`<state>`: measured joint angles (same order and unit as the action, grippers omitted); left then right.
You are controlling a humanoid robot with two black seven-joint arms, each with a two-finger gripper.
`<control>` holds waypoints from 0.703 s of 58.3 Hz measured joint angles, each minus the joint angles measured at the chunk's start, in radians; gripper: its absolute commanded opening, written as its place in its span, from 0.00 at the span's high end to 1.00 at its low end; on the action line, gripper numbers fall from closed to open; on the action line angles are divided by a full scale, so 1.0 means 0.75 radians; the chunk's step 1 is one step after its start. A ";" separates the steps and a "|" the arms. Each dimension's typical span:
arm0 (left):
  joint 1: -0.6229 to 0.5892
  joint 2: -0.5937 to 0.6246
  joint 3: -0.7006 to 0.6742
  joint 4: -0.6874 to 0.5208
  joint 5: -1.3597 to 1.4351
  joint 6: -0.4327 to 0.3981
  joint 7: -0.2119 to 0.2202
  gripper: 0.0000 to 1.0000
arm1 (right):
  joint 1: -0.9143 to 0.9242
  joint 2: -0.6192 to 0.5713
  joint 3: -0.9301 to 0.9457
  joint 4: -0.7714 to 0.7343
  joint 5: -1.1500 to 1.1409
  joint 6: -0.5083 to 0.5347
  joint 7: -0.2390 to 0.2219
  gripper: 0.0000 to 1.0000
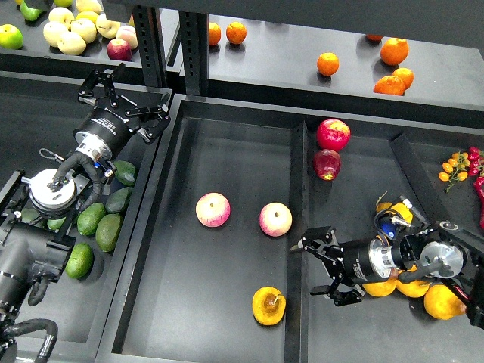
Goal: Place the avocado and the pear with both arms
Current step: 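Move the right gripper over the tray toward the yellow pear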
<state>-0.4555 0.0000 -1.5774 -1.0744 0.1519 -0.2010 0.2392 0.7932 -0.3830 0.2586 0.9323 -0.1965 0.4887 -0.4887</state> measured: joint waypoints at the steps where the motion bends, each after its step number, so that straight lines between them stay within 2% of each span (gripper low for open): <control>1: 0.000 0.000 0.000 0.000 0.000 0.000 0.000 0.00 | 0.000 -0.002 -0.013 0.000 0.000 0.000 0.000 0.00; 24: 0.000 0.000 0.002 0.002 0.000 0.000 0.003 0.00 | -0.012 0.049 -0.146 -0.033 0.017 0.000 0.000 0.00; 41: 0.000 0.000 0.012 0.005 0.000 0.000 0.004 0.00 | -0.036 0.159 -0.144 -0.174 0.001 0.000 0.000 0.00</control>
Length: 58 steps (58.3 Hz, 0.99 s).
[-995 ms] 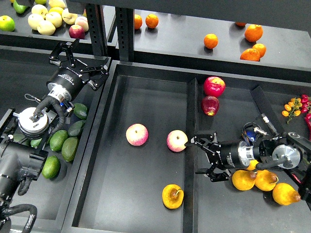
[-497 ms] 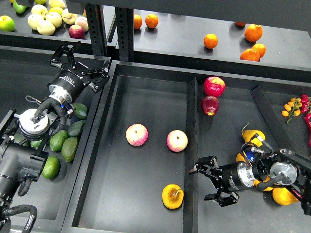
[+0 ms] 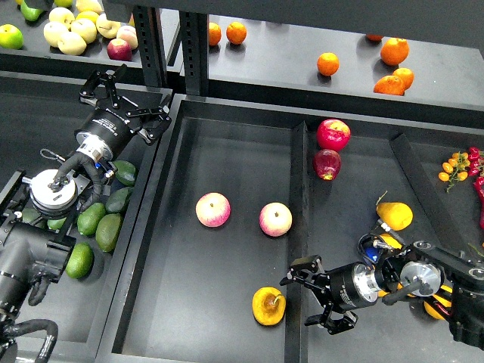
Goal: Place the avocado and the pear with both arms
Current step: 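Move the right gripper over the tray toward the yellow pear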
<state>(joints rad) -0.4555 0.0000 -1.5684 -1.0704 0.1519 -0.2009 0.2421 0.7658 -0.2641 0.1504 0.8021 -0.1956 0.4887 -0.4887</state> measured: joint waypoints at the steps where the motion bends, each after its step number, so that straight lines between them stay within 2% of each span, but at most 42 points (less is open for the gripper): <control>1: 0.000 0.000 0.000 0.000 0.000 0.000 0.000 0.00 | -0.002 0.004 0.001 -0.008 -0.001 0.000 0.000 0.00; 28: 0.000 0.000 0.018 0.000 0.000 0.000 0.004 0.00 | -0.020 0.129 0.060 -0.196 -0.003 0.000 0.000 0.00; 58: 0.002 0.000 0.027 0.002 0.000 -0.002 0.008 0.00 | -0.033 0.180 0.076 -0.244 0.043 0.000 0.000 0.00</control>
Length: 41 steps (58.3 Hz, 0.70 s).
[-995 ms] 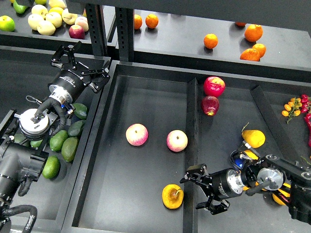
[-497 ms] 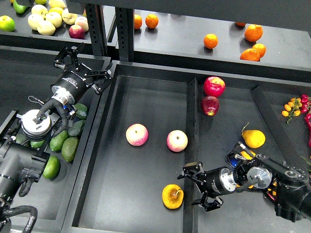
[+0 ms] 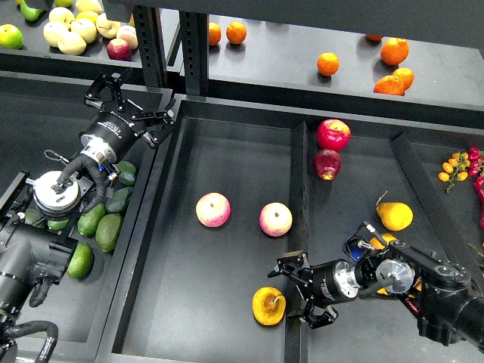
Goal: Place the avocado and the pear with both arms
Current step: 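Move the right gripper over the tray toward the yellow pear, then close the right gripper on the yellow pear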
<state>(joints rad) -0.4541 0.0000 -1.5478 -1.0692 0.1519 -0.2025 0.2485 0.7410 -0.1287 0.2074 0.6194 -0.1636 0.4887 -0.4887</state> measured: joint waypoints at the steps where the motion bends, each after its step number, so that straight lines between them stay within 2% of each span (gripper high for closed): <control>1: 0.000 0.000 0.001 0.000 0.000 0.000 0.000 0.00 | -0.005 0.000 0.000 -0.002 0.007 0.000 0.000 0.00; 12: 0.002 0.000 0.007 0.002 0.000 0.000 0.000 0.00 | -0.080 -0.002 -0.005 -0.006 0.103 0.000 0.000 0.02; 23: 0.005 0.000 0.008 0.002 0.000 0.000 0.001 0.00 | -0.011 -0.017 -0.026 0.001 0.123 0.000 0.000 0.17; 36: 0.008 0.000 0.012 0.002 0.000 0.000 0.002 0.00 | 0.005 -0.031 -0.037 0.017 0.184 0.000 0.000 0.25; 41: 0.008 0.000 0.017 0.002 0.000 0.000 0.002 0.00 | 0.006 -0.036 -0.050 0.017 0.202 0.000 0.000 0.32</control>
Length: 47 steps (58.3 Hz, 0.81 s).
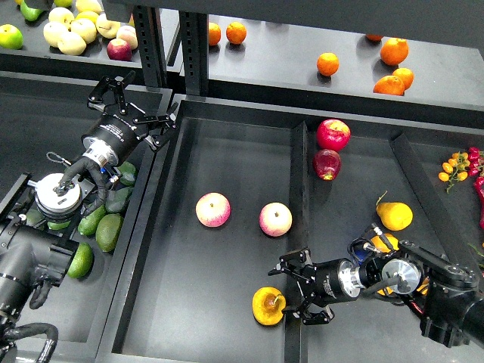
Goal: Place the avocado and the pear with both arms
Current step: 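Close the right gripper on the yellow pear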
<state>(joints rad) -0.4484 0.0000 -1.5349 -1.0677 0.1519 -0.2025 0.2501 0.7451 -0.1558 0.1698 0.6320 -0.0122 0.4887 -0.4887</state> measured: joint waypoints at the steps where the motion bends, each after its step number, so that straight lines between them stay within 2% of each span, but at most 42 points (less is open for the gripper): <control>1: 0.000 0.000 0.000 0.000 0.000 0.000 0.000 0.00 | 0.000 -0.002 -0.002 0.000 0.005 0.000 0.000 0.32; 12: 0.000 0.000 0.001 0.000 0.000 0.000 0.000 0.00 | -0.006 -0.016 -0.014 0.000 0.065 0.000 0.000 0.44; 14: 0.000 0.000 0.001 0.001 0.000 0.000 0.000 0.00 | -0.012 -0.020 -0.018 0.000 0.081 0.000 0.000 0.47; 17: 0.000 0.000 0.001 0.002 0.000 -0.002 0.000 0.00 | -0.018 -0.030 -0.024 0.002 0.114 0.000 0.000 0.58; 23: 0.001 0.000 0.001 0.006 0.000 -0.004 0.001 0.00 | -0.020 -0.045 -0.036 0.007 0.159 0.000 0.000 0.65; 24: 0.001 0.000 0.001 0.007 0.000 -0.004 0.001 0.00 | -0.020 -0.046 -0.041 0.007 0.163 0.000 0.000 0.69; 28: 0.002 0.000 0.001 0.008 0.000 -0.005 0.001 0.00 | -0.020 -0.048 -0.069 0.007 0.194 0.000 0.000 0.76; 43: 0.013 0.000 0.005 0.008 0.000 -0.008 0.000 0.00 | -0.017 -0.040 -0.085 0.034 0.223 0.000 0.000 0.94; 47: 0.018 0.000 0.005 0.005 0.000 -0.010 0.000 0.00 | -0.014 -0.041 -0.085 0.042 0.223 0.000 0.000 0.96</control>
<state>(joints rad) -0.4352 0.0000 -1.5309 -1.0636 0.1519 -0.2097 0.2504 0.7344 -0.1864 0.1061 0.6636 0.1547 0.4887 -0.4887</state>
